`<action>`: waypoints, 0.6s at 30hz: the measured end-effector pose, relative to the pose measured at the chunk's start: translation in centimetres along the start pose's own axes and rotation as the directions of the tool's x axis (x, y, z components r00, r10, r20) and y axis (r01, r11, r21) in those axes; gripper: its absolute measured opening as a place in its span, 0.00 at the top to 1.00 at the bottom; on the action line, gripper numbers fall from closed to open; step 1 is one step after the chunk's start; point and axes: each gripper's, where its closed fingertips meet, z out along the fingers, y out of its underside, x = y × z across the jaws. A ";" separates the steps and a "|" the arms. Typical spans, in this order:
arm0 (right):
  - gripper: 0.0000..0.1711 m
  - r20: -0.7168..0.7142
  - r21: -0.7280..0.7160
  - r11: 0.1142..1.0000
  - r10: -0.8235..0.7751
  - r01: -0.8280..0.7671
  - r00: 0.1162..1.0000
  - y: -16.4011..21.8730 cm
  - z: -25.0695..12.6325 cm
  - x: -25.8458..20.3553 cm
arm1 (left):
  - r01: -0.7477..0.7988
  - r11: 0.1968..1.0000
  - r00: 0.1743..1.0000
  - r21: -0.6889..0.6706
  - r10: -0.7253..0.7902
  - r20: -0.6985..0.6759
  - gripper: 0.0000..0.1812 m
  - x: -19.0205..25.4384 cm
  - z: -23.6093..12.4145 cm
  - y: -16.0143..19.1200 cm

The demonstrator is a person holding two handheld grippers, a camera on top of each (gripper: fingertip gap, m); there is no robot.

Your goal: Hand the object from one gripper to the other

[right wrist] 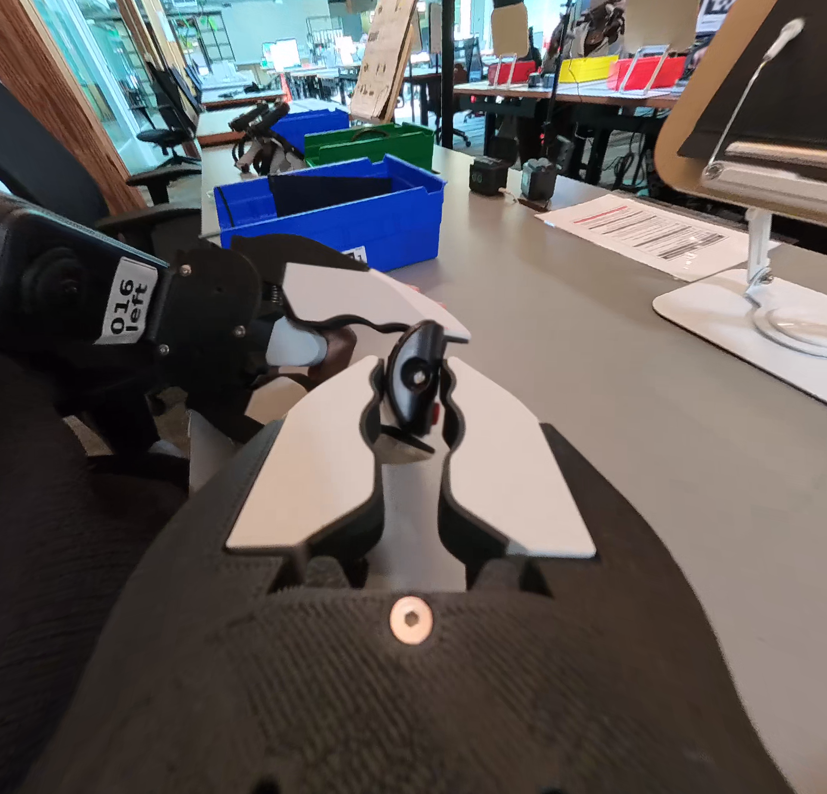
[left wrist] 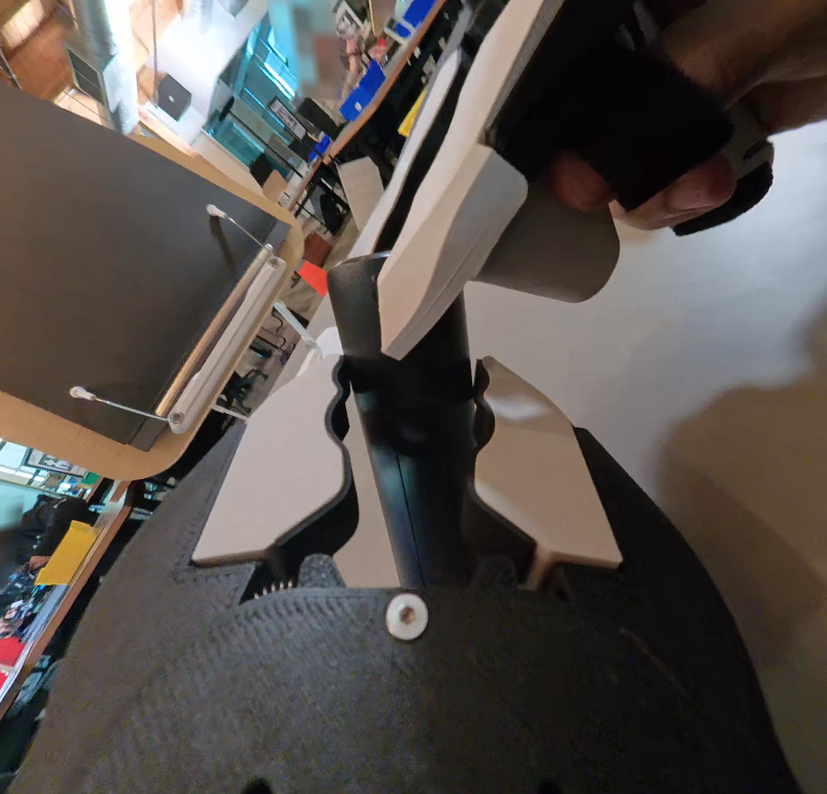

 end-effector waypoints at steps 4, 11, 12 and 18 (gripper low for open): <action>0.87 -0.029 0.022 1.000 -0.006 0.006 1.000 -0.7 -0.9 1.4 | 0.013 0.994 1.000 0.109 -0.010 -0.024 0.63 -0.2 -0.8 -1.6; 0.87 0.060 0.162 0.973 0.155 -0.163 0.986 -3.0 -3.8 3.9 | 0.115 0.985 0.990 0.126 -0.103 -0.101 0.48 0.1 -1.0 -2.0; 0.87 0.077 0.183 0.965 0.178 -0.190 0.981 -3.4 -4.4 4.3 | 0.156 0.979 0.982 0.128 -0.140 -0.128 0.47 0.1 -1.0 -1.9; 0.87 0.233 0.249 0.877 0.357 -0.411 0.904 -4.4 -7.2 7.0 | 0.190 0.946 0.969 0.263 -0.137 -0.206 0.44 -1.0 -1.9 -2.0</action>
